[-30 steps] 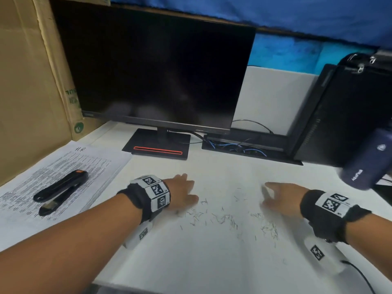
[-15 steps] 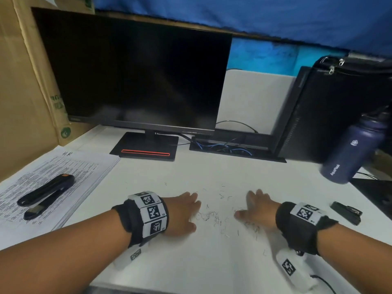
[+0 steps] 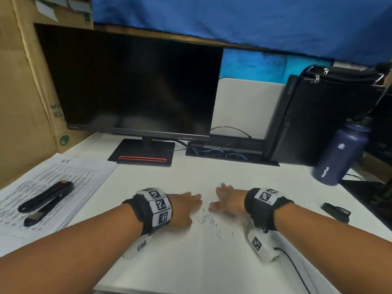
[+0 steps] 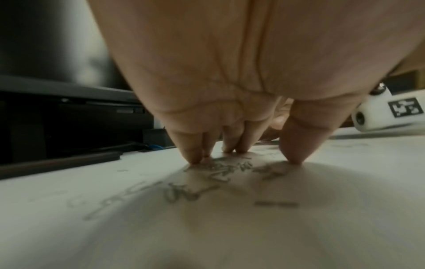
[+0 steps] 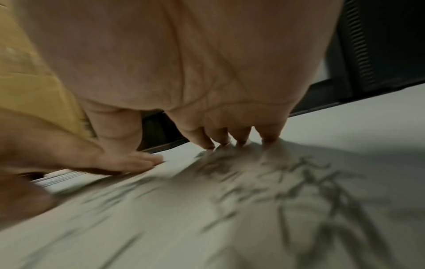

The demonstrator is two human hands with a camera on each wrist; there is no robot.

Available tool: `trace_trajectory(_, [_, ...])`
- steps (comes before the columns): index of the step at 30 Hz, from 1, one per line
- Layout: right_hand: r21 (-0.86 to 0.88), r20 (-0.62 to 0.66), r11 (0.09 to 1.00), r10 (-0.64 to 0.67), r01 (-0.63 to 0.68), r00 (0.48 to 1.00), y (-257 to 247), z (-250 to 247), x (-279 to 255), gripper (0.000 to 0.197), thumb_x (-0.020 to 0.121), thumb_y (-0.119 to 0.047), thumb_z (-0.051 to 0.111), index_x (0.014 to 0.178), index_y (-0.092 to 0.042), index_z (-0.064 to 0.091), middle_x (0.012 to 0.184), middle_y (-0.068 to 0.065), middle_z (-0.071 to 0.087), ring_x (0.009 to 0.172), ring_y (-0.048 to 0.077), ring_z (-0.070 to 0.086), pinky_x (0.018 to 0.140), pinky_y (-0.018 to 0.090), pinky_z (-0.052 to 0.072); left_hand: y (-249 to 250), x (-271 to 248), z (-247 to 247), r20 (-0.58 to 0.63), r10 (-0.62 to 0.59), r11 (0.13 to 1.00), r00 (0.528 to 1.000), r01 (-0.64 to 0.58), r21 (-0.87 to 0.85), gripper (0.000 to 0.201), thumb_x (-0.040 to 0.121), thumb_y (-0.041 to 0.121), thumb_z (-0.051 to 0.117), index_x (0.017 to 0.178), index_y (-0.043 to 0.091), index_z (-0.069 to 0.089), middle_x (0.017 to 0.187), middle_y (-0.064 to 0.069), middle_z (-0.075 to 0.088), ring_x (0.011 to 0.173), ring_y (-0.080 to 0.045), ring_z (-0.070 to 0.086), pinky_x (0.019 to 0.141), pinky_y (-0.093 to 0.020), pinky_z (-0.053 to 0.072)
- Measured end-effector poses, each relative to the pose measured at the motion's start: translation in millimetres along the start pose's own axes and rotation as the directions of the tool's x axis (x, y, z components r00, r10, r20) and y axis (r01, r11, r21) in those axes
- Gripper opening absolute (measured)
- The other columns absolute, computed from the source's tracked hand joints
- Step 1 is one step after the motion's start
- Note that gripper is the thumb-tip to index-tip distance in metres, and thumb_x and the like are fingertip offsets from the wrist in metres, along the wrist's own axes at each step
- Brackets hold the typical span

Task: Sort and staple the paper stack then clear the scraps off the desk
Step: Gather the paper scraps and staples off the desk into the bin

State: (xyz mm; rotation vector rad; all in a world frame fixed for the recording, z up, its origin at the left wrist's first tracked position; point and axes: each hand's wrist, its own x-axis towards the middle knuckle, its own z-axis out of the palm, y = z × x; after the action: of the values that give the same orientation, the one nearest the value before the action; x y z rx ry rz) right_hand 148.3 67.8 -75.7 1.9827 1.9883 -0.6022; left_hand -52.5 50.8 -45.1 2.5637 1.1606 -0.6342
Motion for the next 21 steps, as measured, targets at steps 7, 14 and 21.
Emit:
trace_trajectory(7, [0.104,-0.028,0.993,-0.061,0.063,0.998,21.2,8.3,-76.8,0.079,0.089,-0.058,0.053,0.152,-0.017,0.027,0.161,0.005,0.023,0.145,0.028,0.029,0.117,0.042,0.028,-52.6,-45.7,10.0,-0.117,-0.171,0.977,0.978,0.153,-0.15,0.037,0.09,0.026,0.049,0.127,0.024,0.054,0.147,0.0,0.043,0.128,-0.019,0.05,0.108,-0.043,0.043])
trace_trajectory(14, [-0.08,0.016,0.944,0.322,-0.32,0.946,52.6,-1.4,-106.3,0.056,0.076,-0.049,0.068,0.12,-0.017,0.054,0.109,0.002,0.056,0.089,0.019,0.058,0.062,0.023,0.046,-41.2,-35.7,-1.2,-0.069,-0.374,0.918,0.925,0.358,-0.173,0.041,0.082,0.05,0.063,0.107,0.019,0.06,0.116,-0.003,0.049,0.091,-0.021,0.063,0.065,-0.027,0.047])
trace_trajectory(21, [-0.156,-0.063,0.987,0.041,-0.051,0.997,-8.2,8.5,-88.8,0.026,0.083,-0.029,0.058,0.105,-0.017,0.061,0.109,0.004,0.055,0.086,0.021,0.063,0.076,0.032,0.058,18.9,-3.3,5.7,-0.174,-0.115,0.993,0.978,0.115,-0.009,0.015,0.088,0.01,0.05,0.096,0.015,0.061,0.102,-0.001,0.042,0.071,-0.012,0.042,0.057,-0.021,0.033])
